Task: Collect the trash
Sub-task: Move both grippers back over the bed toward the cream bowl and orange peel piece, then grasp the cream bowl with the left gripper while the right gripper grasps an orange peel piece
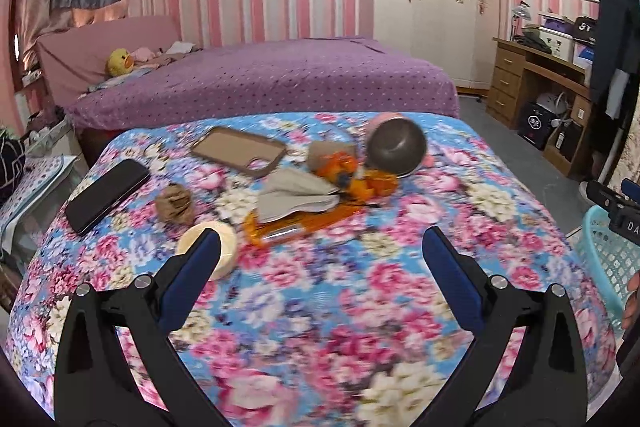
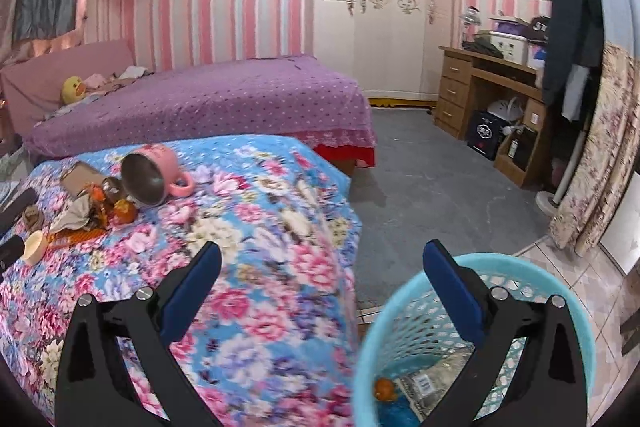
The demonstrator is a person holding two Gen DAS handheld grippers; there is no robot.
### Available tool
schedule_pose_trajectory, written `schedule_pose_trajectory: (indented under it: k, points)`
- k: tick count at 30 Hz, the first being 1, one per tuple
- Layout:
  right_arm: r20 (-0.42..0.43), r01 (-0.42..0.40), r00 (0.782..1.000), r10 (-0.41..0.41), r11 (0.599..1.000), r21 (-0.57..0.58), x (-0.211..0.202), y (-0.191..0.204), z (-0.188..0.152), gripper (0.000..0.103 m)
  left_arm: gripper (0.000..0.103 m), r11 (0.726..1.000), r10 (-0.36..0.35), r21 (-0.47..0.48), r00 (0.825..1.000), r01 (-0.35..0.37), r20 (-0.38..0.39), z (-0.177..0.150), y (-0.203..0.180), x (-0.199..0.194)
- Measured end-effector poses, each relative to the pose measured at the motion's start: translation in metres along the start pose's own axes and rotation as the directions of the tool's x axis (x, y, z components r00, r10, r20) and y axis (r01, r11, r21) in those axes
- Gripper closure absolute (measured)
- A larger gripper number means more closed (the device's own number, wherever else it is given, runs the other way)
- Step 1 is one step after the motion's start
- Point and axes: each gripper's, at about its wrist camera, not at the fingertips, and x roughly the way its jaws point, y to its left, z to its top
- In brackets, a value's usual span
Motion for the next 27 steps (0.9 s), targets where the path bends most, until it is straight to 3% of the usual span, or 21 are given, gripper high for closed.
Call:
schedule_pose_trajectory:
  k: [11,19,27]
  points:
    - [-0.023,-0.029,0.999,0.028,0.996,-0.080,0.018,0.059,0.001,0.005,0.005,0.995,0.080,-0.051,0.994,-0.084,-0.078,-0.008,0.065,0.026]
    - [-0.048,-0.062,0.997,0.056,0.991,-0.118,0.031,0.089,0.005,0.005,0.005,0.986,0.083,-0.126,0.975,-0.110,-0.204,-0.018,0.106,0.059]
    - [-0.100,-0.137,0.987,0.125,0.982,-0.129,0.049,0.116,0.006,0.005,0.006,0.984,0.064,-0.146,0.968,-0.102,-0.244,-0.014,0.111,0.081]
